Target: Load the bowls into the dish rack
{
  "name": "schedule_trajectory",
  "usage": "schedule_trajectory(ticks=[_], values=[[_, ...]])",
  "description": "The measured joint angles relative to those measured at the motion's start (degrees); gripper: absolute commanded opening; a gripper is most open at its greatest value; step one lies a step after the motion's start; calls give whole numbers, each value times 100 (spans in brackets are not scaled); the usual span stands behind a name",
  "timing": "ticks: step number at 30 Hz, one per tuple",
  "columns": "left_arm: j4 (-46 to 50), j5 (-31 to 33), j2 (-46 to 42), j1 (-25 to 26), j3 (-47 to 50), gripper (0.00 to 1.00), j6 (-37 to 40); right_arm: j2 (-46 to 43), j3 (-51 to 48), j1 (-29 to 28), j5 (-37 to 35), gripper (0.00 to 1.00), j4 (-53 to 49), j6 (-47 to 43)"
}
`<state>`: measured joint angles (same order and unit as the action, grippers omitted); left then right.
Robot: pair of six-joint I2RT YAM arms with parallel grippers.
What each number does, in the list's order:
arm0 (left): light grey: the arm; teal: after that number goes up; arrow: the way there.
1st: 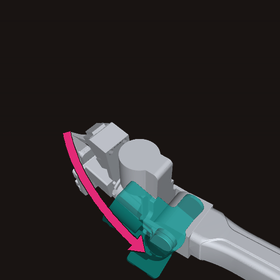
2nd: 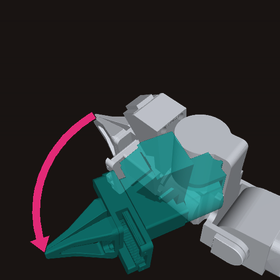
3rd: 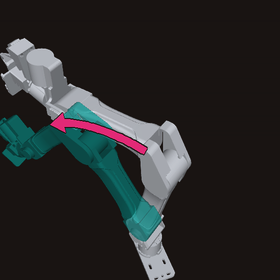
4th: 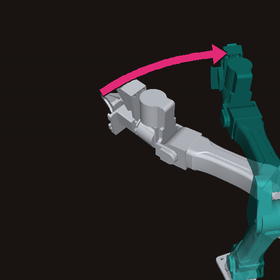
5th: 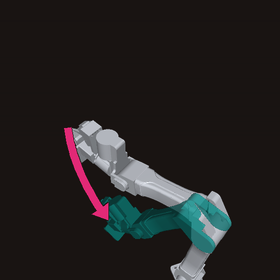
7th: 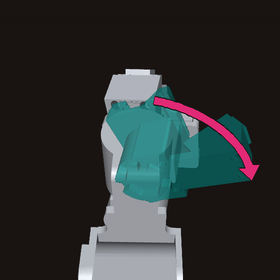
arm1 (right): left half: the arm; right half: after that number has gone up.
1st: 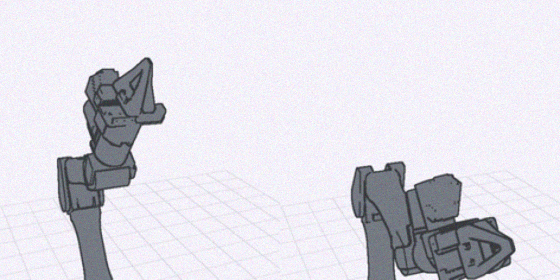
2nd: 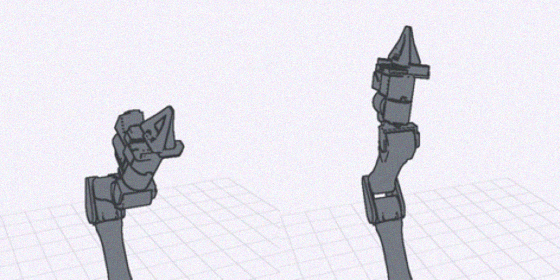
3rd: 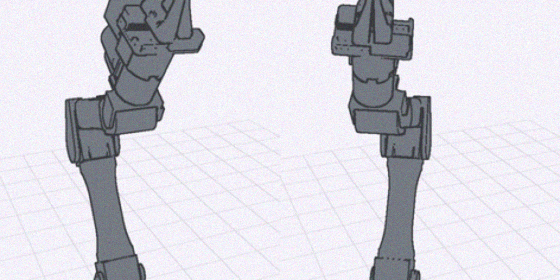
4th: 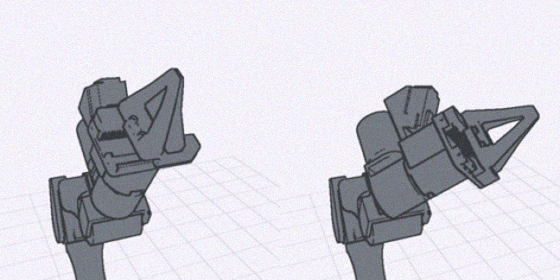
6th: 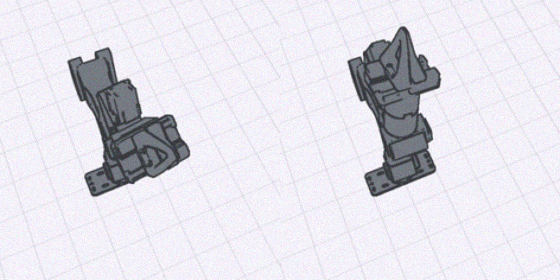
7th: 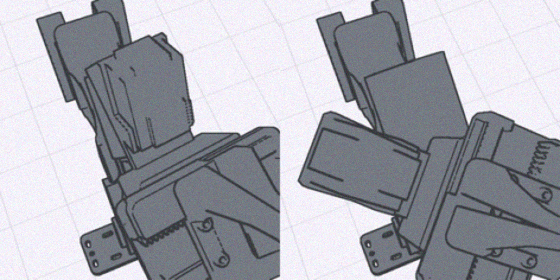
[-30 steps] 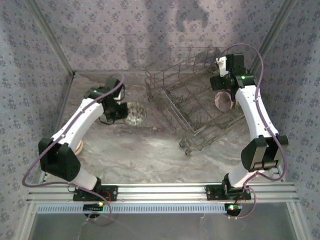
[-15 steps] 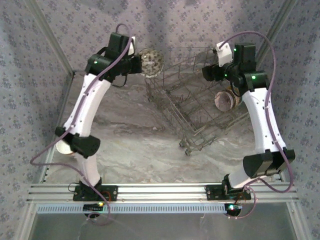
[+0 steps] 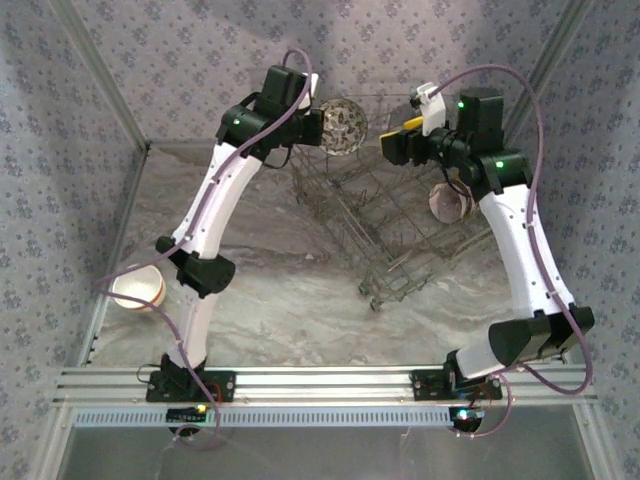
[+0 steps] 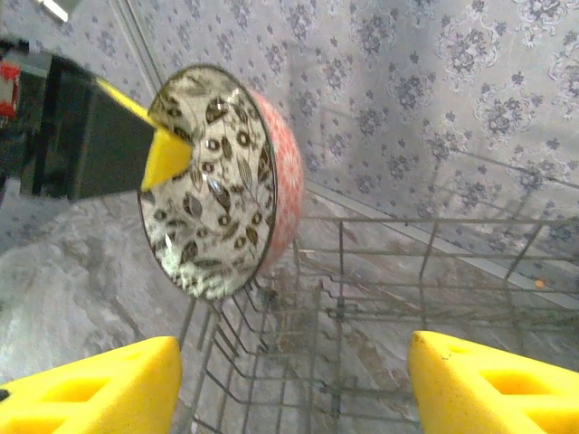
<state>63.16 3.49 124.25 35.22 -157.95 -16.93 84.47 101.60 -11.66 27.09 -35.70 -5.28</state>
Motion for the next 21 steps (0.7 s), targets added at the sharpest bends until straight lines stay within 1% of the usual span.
schedule_trajectory(ticks=[4, 11, 16, 21], values=[[-15, 13, 0, 201, 20, 0, 81, 157, 0, -7, 175, 64, 282, 317], [-13, 125, 0, 507, 72, 0, 214, 461, 0, -33, 186, 56, 437, 691], [-13, 173, 0, 557, 72, 0, 258, 595, 0, -116, 101, 46, 457, 802], [-11, 249, 0, 573, 76, 0, 260, 595, 0, -278, -188, 33, 452, 776]])
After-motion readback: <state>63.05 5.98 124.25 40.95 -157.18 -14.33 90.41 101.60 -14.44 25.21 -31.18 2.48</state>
